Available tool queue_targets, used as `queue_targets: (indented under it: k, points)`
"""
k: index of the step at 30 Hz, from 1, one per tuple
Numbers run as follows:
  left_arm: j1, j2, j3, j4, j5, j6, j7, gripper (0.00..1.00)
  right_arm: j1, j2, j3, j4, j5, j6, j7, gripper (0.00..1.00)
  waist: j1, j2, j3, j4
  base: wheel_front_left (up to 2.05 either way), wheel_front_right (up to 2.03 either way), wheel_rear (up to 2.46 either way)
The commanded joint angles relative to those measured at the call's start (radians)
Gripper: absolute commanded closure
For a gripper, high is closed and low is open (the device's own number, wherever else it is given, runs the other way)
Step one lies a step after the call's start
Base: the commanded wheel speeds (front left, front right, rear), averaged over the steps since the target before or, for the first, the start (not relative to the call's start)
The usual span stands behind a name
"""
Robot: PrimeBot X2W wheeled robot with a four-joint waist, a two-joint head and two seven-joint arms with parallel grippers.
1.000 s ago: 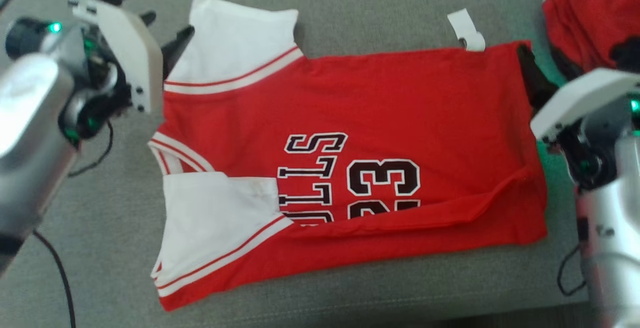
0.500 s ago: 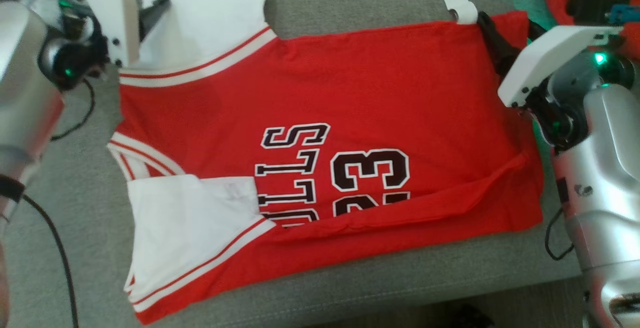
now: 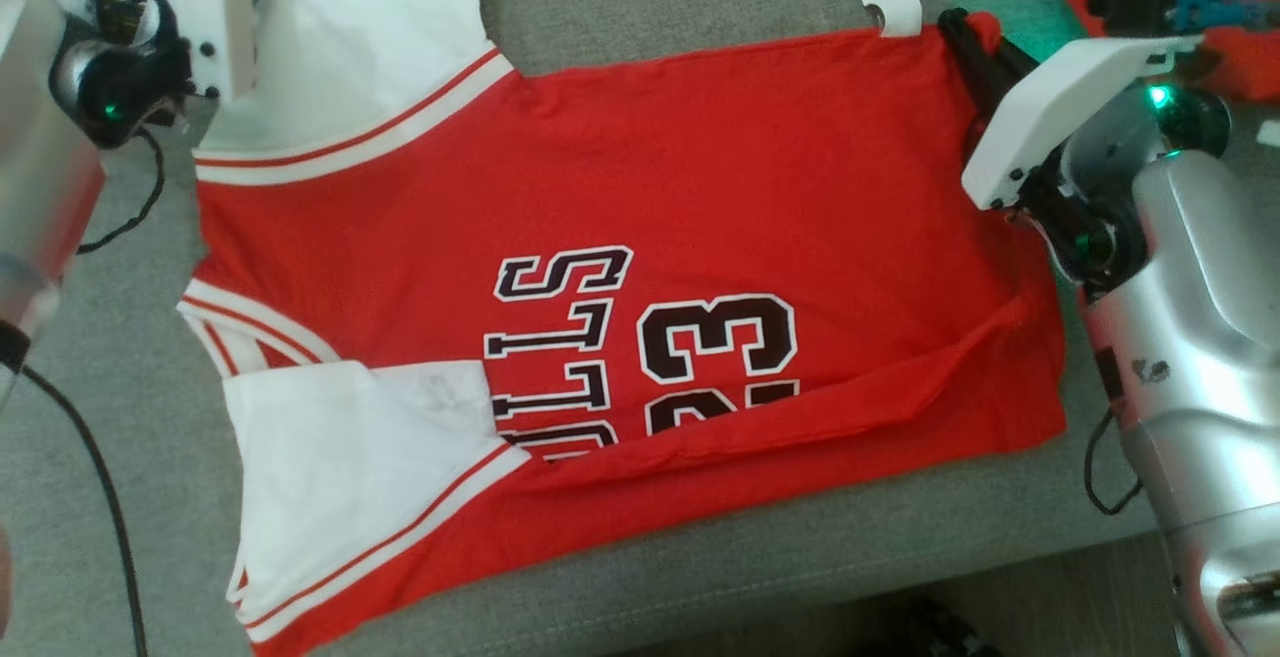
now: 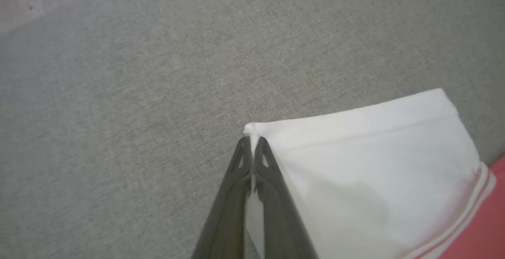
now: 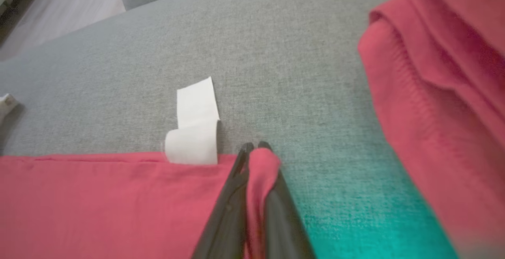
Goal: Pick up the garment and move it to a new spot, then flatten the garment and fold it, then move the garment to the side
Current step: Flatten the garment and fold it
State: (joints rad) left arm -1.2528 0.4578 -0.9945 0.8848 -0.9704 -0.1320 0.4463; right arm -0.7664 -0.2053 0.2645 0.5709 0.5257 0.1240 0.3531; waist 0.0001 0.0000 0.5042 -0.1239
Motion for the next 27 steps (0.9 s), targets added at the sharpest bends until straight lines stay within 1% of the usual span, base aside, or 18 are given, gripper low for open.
queue_targets:
  k: [1,6,14,17,21,24,27]
  points:
    - [-0.054,0.038,0.028,0.007,0.005,0.002,-0.027,1.00,0.021,-0.004,0.015,-0.016,0.005,0.007,-0.025,1.00,-0.0001,0.0000,-0.014,0.006,0.00,0.00,0.00]
    - [-0.072,0.040,0.018,0.084,0.043,0.004,-0.117,1.00,0.016,0.001,-0.007,0.007,0.006,0.007,-0.128,1.00,-0.0001,0.0000,-0.052,0.021,0.00,0.00,0.00]
    - [-0.063,0.012,0.014,0.122,0.031,0.002,-0.190,1.00,0.010,-0.002,-0.006,0.055,0.003,0.007,-0.215,1.00,-0.0001,0.0000,-0.113,0.056,0.00,0.00,0.00]
    - [-0.040,0.008,-0.008,0.094,0.016,0.002,-0.194,1.00,0.026,-0.013,0.013,0.069,0.008,0.007,-0.240,1.00,-0.0001,0.0000,-0.152,0.076,0.00,0.00,0.00]
    - [0.007,0.032,-0.043,0.011,-0.021,0.002,-0.196,1.00,0.072,-0.041,0.035,0.084,0.032,0.007,-0.256,1.00,-0.0001,0.0000,-0.216,0.107,0.00,0.00,0.00]
    - [0.047,0.066,-0.075,-0.074,-0.057,0.002,-0.180,1.00,0.111,-0.067,0.041,0.091,0.051,0.007,-0.267,1.00,-0.0001,0.0000,-0.260,0.131,0.00,0.00,0.00]
    - [0.078,0.120,-0.120,-0.156,-0.069,0.002,-0.163,1.00,0.148,-0.087,0.058,0.098,0.064,0.007,-0.274,1.00,-0.0001,0.0000,-0.301,0.150,0.00,0.00,0.00]
